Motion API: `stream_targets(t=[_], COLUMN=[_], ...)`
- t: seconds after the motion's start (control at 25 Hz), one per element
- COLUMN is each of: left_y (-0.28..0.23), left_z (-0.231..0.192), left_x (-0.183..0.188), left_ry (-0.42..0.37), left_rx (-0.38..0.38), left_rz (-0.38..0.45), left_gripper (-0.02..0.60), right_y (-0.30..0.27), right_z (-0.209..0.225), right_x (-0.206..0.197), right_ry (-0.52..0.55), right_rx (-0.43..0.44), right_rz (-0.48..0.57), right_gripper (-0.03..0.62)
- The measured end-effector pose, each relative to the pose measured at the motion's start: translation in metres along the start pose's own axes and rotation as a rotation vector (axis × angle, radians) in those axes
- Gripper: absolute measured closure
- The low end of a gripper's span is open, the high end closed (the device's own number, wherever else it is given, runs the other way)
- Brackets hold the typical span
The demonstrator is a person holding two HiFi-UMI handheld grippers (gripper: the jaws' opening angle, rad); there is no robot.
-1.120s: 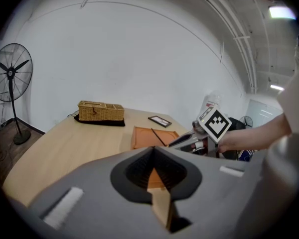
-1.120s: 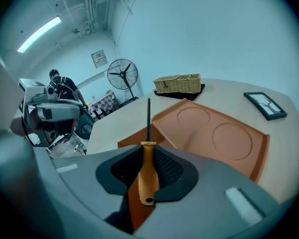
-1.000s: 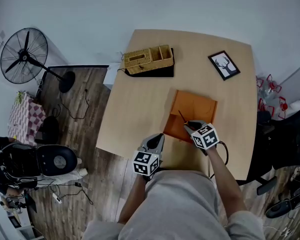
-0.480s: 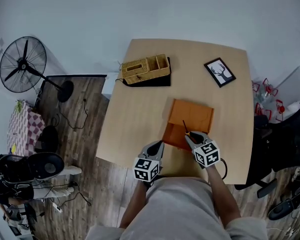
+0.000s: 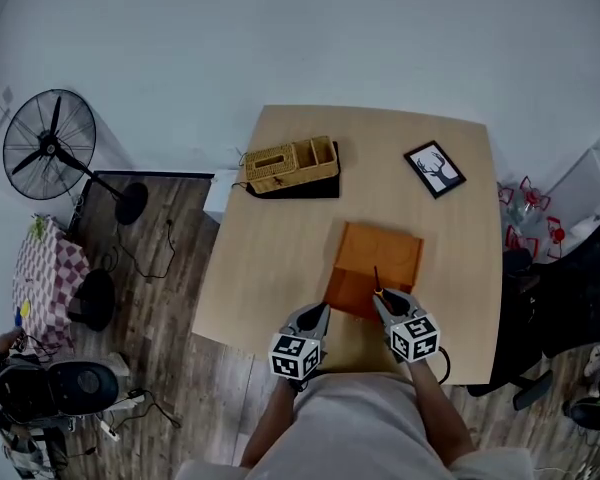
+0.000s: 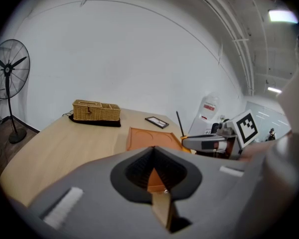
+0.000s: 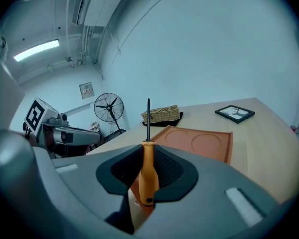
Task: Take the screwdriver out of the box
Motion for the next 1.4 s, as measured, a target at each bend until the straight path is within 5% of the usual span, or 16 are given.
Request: stream_targets(t=[1.4], left_y=[0.007], left_z=[0.006], left_x=[-0.006], left_ry=[0.026], left_rx=[-0.022], left_rz=[0.013], left_gripper=[0.528], right_y=[-0.004], right_z=[-0.008], right_x=[-0.013], right_ry=[0.012], right_rx=[0.024], right_rz=[-0.045], right_gripper=[0.523])
Point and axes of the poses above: the fingertips, and each gripper's own axes: y backward along the fingers, z to its right, x out of its top, the point moved 3 cm from there along y, backward along the fingers, and after that the axes turned 10 degrees about -y, right-handed, at the moved point
